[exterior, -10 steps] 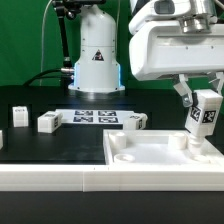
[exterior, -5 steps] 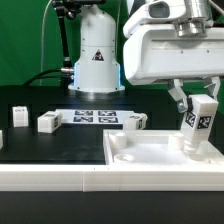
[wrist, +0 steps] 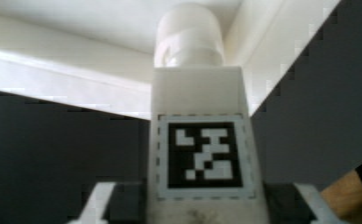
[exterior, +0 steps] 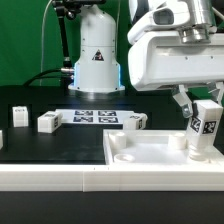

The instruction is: Assemble one leg

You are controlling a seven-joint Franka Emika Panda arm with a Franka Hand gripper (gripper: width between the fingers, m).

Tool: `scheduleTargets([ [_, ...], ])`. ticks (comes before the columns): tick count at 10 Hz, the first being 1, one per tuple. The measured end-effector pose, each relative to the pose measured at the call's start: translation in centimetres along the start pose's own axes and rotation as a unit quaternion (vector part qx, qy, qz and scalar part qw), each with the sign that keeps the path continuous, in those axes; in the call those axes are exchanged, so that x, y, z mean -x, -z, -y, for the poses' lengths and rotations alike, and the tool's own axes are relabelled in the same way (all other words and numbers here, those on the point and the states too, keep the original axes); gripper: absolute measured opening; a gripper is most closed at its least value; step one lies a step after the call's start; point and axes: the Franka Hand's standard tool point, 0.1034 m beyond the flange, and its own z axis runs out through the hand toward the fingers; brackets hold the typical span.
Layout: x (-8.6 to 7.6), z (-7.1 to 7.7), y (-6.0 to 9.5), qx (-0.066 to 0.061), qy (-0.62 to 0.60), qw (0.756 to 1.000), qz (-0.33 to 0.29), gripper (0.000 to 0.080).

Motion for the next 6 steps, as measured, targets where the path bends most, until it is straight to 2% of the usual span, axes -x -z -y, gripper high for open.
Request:
scheduleTargets([
  [3, 0.8, 0.0, -1.0, 0.003, -0.002, 1.0, -0.012, 0.0291],
  [6, 1.5, -0.2, -0.7, 0.012, -0.003, 0.999, -0.039, 0.0291],
])
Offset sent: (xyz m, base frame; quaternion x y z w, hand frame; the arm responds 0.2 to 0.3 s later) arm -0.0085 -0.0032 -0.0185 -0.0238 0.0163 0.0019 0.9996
